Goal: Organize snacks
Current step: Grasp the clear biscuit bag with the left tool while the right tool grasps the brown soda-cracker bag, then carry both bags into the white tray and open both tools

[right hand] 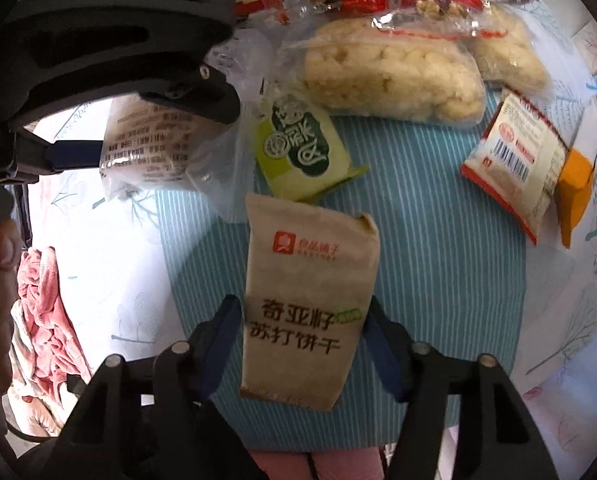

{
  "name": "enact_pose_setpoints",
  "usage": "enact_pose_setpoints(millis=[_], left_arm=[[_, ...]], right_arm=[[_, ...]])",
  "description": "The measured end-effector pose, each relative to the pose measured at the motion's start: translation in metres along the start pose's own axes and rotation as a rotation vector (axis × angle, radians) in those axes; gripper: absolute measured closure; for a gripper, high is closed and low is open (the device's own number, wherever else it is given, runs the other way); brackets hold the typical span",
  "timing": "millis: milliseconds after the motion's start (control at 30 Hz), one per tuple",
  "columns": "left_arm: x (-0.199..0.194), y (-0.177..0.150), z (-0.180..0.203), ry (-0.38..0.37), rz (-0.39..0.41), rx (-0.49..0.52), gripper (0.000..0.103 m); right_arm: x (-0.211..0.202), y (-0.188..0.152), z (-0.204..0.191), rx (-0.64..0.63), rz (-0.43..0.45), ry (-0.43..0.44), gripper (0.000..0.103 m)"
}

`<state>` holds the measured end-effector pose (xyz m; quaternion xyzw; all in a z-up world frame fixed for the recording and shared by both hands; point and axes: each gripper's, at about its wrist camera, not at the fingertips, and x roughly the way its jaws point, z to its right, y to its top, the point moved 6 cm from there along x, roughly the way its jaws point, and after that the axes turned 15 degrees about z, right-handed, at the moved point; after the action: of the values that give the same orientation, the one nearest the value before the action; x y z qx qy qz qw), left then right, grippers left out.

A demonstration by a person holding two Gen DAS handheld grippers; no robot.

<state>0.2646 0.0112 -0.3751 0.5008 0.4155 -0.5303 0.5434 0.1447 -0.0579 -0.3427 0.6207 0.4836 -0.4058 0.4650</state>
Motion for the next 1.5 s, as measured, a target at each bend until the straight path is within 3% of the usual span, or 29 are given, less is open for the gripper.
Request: enact_pose_setpoints(millis=[267, 567, 1067, 1500], left_arm=[[-0.009, 0.0, -0.017, -0.027, 0.008, -0.031, 0.028], [-0.036, -0.023, -0.048, 0.051, 0.024, -0.066, 0.03], [-0.123, -0.084, -0.069, -0.023, 0.2, -0.04, 0.03], [-0.209, -0.085, -0.076, -0.057, 0.334, -0.037, 0.029]], right_arm=[[-0.001, 0.016, -0.001, 0.009, -0.023, -0.014, 0.049], [-0.007, 0.001, -0.015, 0.012, -0.068, -0.022, 0.05], [-0.064, -0.034, -0.024, 0.037, 0.075, 0.015, 0.05], [-0.131, 0.019, -0.008, 0.047, 0.221, 0.05, 0.049]])
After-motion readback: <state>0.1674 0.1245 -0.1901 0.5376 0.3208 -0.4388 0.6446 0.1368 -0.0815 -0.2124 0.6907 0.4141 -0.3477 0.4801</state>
